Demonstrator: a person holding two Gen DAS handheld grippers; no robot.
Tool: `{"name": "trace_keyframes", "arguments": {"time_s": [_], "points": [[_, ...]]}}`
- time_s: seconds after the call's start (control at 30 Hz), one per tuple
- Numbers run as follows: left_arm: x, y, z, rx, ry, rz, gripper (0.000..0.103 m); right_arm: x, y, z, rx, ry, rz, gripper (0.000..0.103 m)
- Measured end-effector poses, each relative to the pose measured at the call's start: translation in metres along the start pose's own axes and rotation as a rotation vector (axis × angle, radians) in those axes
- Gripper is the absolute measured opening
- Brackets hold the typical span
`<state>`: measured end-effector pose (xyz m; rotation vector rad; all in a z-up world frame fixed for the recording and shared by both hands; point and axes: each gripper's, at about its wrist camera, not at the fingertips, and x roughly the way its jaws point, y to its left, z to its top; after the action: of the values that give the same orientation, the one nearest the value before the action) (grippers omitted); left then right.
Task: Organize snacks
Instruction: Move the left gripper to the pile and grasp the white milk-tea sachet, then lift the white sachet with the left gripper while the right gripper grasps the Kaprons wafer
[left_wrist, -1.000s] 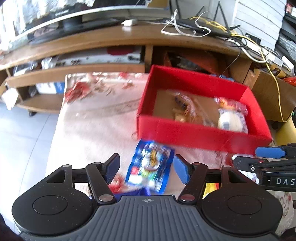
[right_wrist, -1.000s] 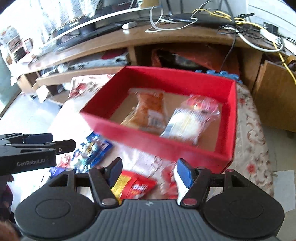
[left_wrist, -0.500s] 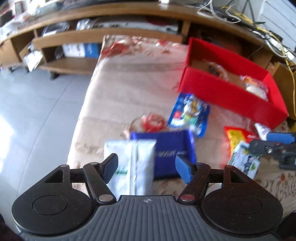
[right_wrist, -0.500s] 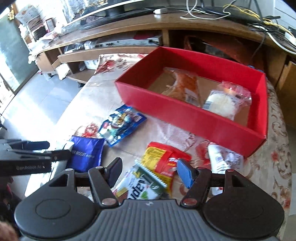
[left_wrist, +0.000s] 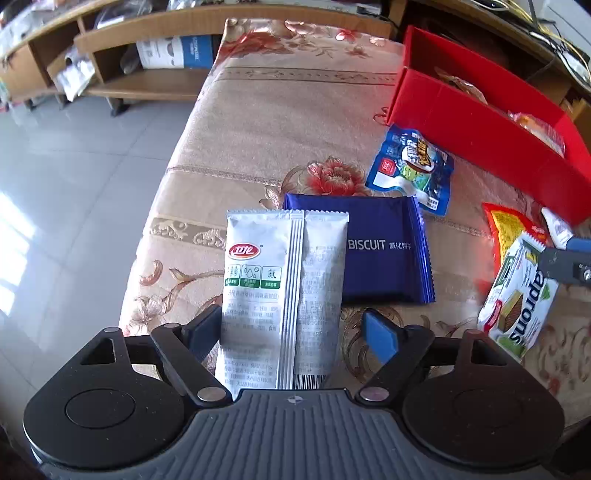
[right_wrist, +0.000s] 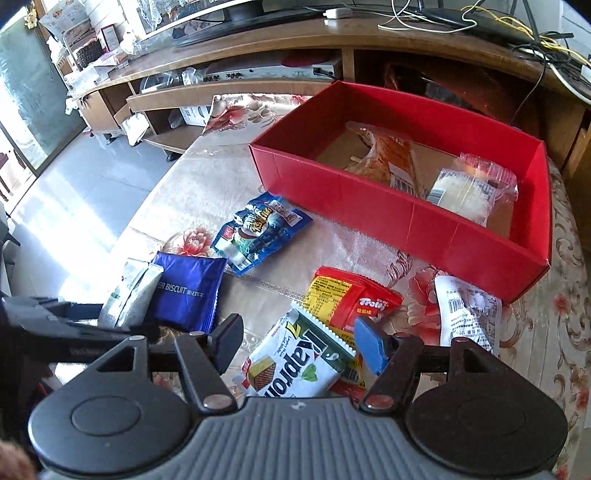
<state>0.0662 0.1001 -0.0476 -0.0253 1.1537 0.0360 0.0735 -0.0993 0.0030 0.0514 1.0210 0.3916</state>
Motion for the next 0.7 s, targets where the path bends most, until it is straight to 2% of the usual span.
{"name": "trace_keyframes", "arguments": {"time_s": [0.07, 0.17, 0.33, 0.5, 0.7], "points": [[-0.002, 0.001, -0.002, -0.001, -0.01, 0.007, 0.081, -0.001, -0.002, -0.001, 0.005, 0.001, 0.0, 0.064], [-0.005, 0.002, -0.004, 0.004, -0.023, 0.021, 0.069, -0.002, -0.006, -0.005, 0.018, 0.006, -0.001, 0.065], [-0.011, -0.004, -0.004, 0.009, -0.032, -0.053, 0.055, 0.002, -0.012, -0.014, 0.055, 0.037, -0.016, 0.067], [-0.019, -0.017, -0.003, 0.033, -0.057, -0.12, 0.051, 0.004, -0.02, -0.022, 0.143, 0.058, -0.022, 0.067], [-0.022, -0.032, -0.002, 0.066, -0.072, -0.174, 0.051, 0.015, -0.019, -0.03, 0.319, 0.091, 0.039, 0.067]]}}
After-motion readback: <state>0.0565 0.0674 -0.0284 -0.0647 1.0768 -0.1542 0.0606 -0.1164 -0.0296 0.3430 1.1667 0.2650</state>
